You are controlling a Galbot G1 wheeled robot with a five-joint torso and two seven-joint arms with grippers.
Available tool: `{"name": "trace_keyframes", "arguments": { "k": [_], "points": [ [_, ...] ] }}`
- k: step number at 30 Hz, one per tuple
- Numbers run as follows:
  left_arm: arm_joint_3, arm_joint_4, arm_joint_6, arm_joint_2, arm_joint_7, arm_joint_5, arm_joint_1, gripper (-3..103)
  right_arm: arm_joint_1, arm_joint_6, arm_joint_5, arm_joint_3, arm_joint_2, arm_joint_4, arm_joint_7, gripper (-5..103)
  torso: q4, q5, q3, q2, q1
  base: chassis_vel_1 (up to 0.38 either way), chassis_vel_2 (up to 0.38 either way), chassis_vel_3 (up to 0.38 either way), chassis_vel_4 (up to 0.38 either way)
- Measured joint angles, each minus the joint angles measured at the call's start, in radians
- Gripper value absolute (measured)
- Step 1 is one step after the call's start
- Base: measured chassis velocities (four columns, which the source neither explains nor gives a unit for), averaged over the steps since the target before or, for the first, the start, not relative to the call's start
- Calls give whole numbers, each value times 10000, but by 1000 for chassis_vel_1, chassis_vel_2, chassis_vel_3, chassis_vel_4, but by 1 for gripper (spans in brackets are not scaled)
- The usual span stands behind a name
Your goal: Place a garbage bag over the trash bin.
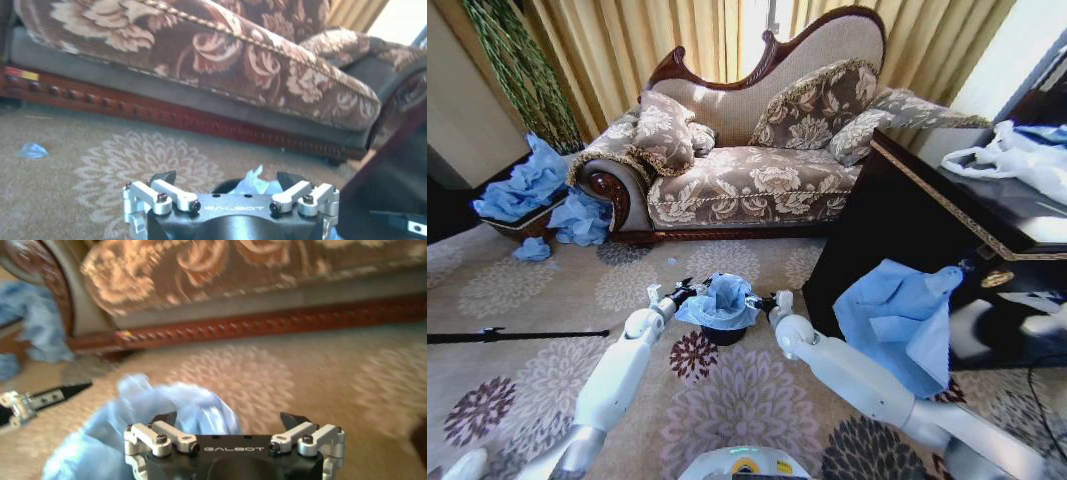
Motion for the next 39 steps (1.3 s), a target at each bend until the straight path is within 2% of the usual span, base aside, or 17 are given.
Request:
{"name": "trace_keyframes", "arguments": {
  "k": [3, 6, 10, 13, 16, 17, 19, 20, 22, 23, 24, 27, 28, 32, 33, 36, 39],
  "points": [
    [-217, -719, 391, 63, -816, -651, 255, 100, 538, -33, -245, -5, 62, -542, -1111, 100, 0, 0, 0, 0, 0, 0, 0, 0, 0],
    [-137, -997, 757, 286, -1182, -1285, 250, 100, 604, -39, -515, 65, 171, -734, -1299, 100, 0, 0, 0, 0, 0, 0, 0, 0, 0],
    [249, -940, 1461, 842, -1058, -2083, -154, 100, 155, -23, -887, 450, 342, -668, -1325, 100, -4, -1, 0, 0, 1, 0, 0, 0, 0],
    [696, -717, 1892, 1332, -877, -2071, -623, 100, -316, 82, -1361, 801, 335, -496, -1544, 100, 0, -1, 0, 0, 1, 0, 0, 0, 0],
    [1768, -29, 1703, 2045, 70, -873, -1610, 100, -1072, 246, -2277, 1534, 249, -259, -2068, 100, 0, 1, 0, 0, 1, 0, 0, 0, 0],
    [1768, -29, 1703, 2045, 70, -873, -1610, 100, -1072, 246, -2277, 1534, 249, -259, -2068, 100, 0, 1, 0, 0, 1, 0, 0, 0, 0],
    [2606, 678, 1171, 2259, 1072, 320, -2440, 100, -1786, 387, -3086, 2240, 158, -63, -2454, 100, -1, 0, 1, 0, 1, 0, 0, 0, 0],
    [2606, 678, 1171, 2259, 1072, 320, -2440, 100, -1786, 387, -3086, 2240, 158, -63, -2454, 100, -1, 0, 1, 0, 1, 0, 0, 0, 0],
    [3224, 1321, 595, 2273, 2049, 1113, -3211, 100, -2419, 451, -3554, 2844, 86, 145, -2764, 100, -5, -1, 1, 0, 2, 0, 0, 0, 0],
    [3493, 1557, 428, 2273, 2538, 1278, -3558, 100, -2762, 496, -3771, 3140, 63, 209, -2923, 100, -4, 0, 1, 0, 2, 0, 0, 0, 0],
    [3493, 1557, 428, 2273, 2538, 1278, -3558, 100, -2762, 496, -3771, 3140, 63, 209, -2923, 100, -4, 0, 1, 0, 2, 0, 0, 0, 0],
    [4134, 2292, -112, 2239, 3663, 1719, -4513, 100, -3639, 653, -4287, 3898, 91, 307, -3401, 100, -1, 1, 1, 0, 1, 0, 0, 0, 0],
    [4134, 2292, -112, 2239, 3663, 1719, -4513, 100, -3639, 653, -4287, 3898, 91, 307, -3401, 100, -1, 1, 1, 0, 1, 0, 0, 0, 0],
    [4903, 3745, -942, 2021, 5344, 2451, -5924, 100, -4410, 768, -4600, 4603, 168, 488, -3691, 100, -2, 5, 1, 0, 1, 0, 0, 0, 0],
    [4903, 3745, -942, 2021, 5344, 2451, -5924, 100, -4410, 768, -4600, 4603, 168, 488, -3691, 100, -2, 5, 1, 0, 1, 0, 0, 0, 0],
    [5080, 4384, -1214, 1886, 6425, 3264, -6422, 100, -4668, 784, -4649, 4940, 161, 534, -3897, 100, -3, 1, 1, 0, 2, 0, 0, 0, 0],
    [5220, 4403, -1067, 1980, 6532, 3265, -6468, 100, -4747, 801, -4661, 5097, 148, 535, -4024, 100, -1, 1, 0, 0, 0, 0, 0, 0, 0]
  ]
}}
